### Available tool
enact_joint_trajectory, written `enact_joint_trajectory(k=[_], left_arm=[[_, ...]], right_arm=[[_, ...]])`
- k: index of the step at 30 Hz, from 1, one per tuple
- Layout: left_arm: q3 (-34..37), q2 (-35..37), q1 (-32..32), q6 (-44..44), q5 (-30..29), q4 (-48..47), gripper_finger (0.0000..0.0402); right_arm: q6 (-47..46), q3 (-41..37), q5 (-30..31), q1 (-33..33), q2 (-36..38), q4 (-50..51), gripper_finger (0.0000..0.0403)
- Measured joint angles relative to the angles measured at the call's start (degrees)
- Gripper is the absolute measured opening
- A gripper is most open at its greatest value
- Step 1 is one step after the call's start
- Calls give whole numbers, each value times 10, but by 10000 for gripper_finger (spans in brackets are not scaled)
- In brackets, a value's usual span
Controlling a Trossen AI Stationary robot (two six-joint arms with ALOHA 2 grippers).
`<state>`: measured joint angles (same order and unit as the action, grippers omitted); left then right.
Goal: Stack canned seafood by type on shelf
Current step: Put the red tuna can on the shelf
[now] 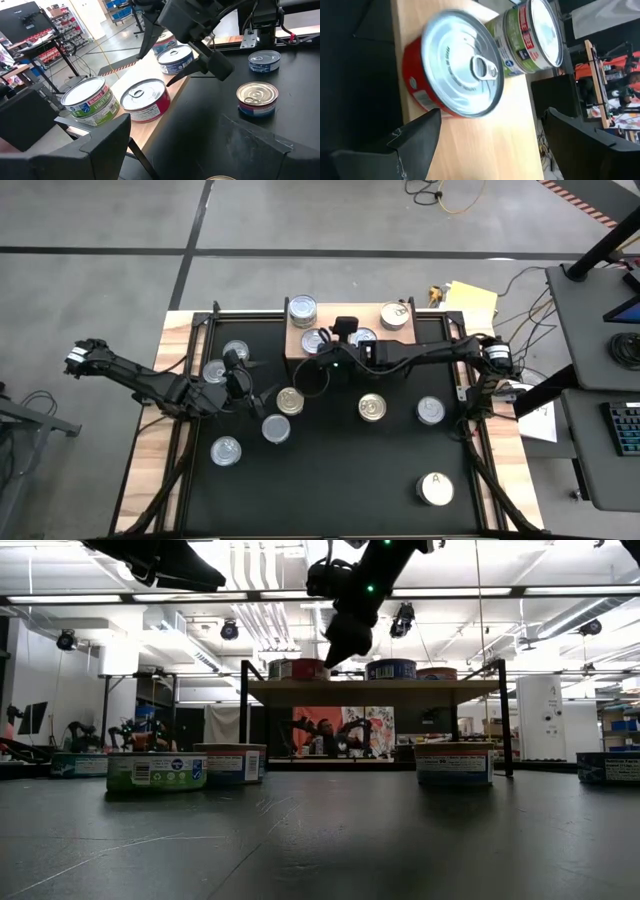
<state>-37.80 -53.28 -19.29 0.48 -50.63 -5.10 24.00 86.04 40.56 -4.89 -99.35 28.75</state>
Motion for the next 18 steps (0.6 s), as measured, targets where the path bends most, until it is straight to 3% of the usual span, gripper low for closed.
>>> enact_joint_trajectory(k=[13,16,18], left_arm=[[0,0,0,-25,2,0,290],[0,0,0,-40,2,0,290],[0,0,0,-45,2,0,290]], right_arm=[[-1,0,-3,5,46,20,284],[-21,0,-52,2,66,27,263],[-46,0,-135,-8,81,26,243]])
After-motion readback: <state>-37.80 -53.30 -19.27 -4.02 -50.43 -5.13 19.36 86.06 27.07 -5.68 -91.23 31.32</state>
